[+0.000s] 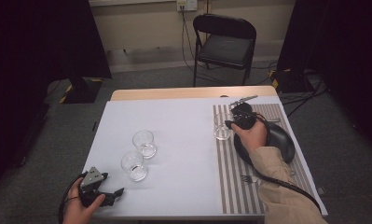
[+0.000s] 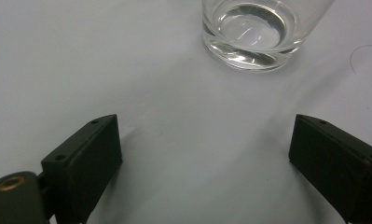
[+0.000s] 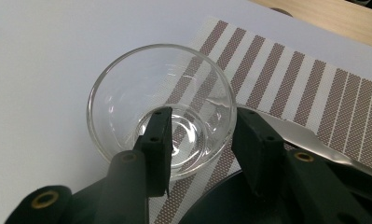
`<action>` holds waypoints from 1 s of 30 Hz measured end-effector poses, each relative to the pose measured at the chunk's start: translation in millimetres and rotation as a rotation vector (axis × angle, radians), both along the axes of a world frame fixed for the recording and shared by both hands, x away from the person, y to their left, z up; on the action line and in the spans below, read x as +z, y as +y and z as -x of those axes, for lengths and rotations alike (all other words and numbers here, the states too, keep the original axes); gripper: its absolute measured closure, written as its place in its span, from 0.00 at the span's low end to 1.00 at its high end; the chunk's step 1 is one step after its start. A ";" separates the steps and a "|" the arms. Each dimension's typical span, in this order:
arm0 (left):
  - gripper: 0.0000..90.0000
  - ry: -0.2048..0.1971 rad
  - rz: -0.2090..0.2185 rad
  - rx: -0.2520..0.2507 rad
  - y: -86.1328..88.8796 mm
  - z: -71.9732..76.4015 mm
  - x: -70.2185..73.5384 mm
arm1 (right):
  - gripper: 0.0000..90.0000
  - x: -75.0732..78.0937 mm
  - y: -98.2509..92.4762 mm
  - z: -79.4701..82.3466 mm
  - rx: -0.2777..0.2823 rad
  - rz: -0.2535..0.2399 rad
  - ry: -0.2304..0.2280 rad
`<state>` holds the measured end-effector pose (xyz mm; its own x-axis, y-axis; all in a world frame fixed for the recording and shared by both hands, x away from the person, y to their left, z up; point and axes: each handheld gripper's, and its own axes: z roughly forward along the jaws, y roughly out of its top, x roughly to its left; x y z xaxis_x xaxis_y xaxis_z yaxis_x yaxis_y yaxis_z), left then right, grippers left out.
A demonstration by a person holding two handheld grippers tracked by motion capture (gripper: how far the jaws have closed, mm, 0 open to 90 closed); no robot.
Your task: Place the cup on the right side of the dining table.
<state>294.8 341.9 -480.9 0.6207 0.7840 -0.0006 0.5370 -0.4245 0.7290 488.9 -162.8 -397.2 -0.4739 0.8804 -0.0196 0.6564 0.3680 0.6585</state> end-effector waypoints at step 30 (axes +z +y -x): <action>0.09 0.002 -0.003 -0.001 0.2 -0.1 0.2 | 0.15 -1.6 -9.7 -7.3 -0.043 -0.081 0.036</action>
